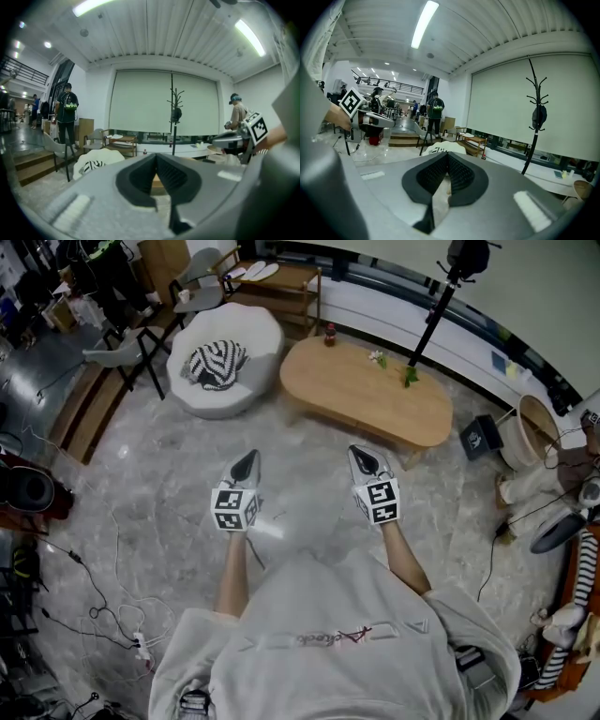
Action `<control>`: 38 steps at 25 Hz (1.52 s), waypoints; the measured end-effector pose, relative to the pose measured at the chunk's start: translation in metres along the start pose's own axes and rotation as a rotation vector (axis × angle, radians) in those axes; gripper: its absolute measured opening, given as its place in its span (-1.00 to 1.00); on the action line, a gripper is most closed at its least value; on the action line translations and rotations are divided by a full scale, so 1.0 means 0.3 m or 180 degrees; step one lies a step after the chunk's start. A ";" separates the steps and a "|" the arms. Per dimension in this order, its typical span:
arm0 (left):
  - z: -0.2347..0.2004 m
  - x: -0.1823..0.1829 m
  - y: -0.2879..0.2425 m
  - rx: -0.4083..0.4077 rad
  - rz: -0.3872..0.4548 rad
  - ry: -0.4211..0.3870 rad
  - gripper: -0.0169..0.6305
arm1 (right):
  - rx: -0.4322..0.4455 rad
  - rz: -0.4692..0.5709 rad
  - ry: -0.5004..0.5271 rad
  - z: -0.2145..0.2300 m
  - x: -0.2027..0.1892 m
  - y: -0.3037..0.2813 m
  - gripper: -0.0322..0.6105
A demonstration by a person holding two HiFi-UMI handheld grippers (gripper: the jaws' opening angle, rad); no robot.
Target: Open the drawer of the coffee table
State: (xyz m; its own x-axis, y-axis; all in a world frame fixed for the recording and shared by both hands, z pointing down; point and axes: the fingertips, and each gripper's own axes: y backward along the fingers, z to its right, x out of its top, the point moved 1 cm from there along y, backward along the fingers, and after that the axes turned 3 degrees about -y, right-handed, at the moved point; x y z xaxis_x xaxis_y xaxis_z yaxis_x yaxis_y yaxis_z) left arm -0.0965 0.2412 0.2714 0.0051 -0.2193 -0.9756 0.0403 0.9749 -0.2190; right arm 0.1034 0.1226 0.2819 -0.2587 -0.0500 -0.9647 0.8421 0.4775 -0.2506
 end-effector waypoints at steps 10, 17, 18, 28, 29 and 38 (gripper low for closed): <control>-0.047 -0.006 -0.059 -0.0068 -0.0018 0.0003 -0.95 | -0.0024 -0.0082 -0.0027 0.001 -0.020 -0.059 -0.89; -0.044 -0.044 -0.090 -0.0071 -0.0095 0.0043 -0.95 | -0.0009 -0.0130 -0.0064 0.025 -0.052 -0.089 -0.89; -0.050 -0.049 -0.097 -0.0062 -0.0105 0.0047 -0.95 | 0.0002 -0.0138 -0.0071 0.027 -0.058 -0.100 -0.89; -0.184 -0.030 -0.255 0.0046 -0.0117 0.0057 -0.95 | 0.0112 -0.0108 -0.0073 0.098 -0.036 -0.315 -0.89; -0.201 -0.025 -0.282 0.0045 -0.0120 0.0053 -0.95 | 0.0112 -0.0099 -0.0075 0.113 -0.029 -0.345 -0.89; -0.320 0.060 -0.569 0.0000 -0.0170 0.0031 -0.95 | 0.0092 -0.0130 -0.0120 0.296 0.031 -0.583 -0.89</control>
State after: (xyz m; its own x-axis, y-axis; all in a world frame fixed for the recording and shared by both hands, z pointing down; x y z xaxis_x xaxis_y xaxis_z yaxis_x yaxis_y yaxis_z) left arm -0.1993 0.0745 0.2898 -0.0069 -0.2707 -0.9626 0.0404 0.9618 -0.2707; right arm -0.0043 -0.0391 0.3094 -0.2757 -0.1024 -0.9558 0.8447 0.4488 -0.2917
